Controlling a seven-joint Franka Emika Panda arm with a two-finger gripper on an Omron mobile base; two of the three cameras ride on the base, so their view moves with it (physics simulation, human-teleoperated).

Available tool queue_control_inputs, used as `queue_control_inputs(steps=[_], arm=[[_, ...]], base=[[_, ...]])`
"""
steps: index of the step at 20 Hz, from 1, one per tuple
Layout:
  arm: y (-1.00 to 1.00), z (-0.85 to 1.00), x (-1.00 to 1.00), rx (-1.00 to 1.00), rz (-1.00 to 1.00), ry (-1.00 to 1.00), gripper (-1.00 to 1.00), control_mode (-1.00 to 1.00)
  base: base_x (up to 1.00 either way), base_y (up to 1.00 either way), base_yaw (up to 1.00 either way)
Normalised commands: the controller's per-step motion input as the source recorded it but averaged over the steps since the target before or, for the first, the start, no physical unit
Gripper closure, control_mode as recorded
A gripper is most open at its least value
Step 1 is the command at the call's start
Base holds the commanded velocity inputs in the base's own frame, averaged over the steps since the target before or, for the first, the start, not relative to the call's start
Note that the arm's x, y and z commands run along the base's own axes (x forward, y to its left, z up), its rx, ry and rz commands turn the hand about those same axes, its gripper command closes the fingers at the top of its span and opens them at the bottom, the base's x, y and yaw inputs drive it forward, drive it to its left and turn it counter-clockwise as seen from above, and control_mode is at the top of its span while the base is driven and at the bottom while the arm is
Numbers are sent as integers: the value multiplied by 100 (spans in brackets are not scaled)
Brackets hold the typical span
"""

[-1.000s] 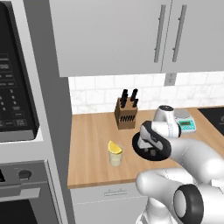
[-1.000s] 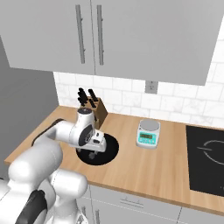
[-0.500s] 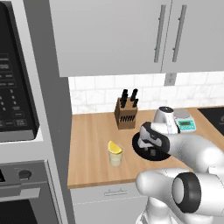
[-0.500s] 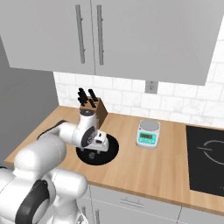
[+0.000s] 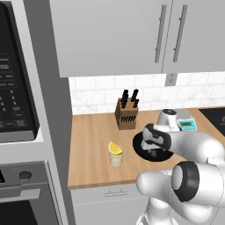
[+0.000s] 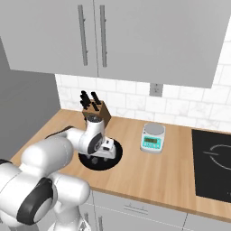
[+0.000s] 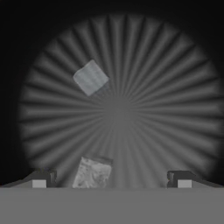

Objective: Grab a lemon wedge from the fridge and one ice cube from the ice bowl, and put them in the glass of lemonade.

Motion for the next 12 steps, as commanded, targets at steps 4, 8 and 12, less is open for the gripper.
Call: queue_control_inputs(steps=[4,8,12], arm=[[-16,0,-1,0,0,0,-100,-100],[-11,-4,0,0,0,0,-100,-100],[7,-1,0,0,0,0,-100,-100]], base=[[0,0,0],[0,0,0],[0,0,0]])
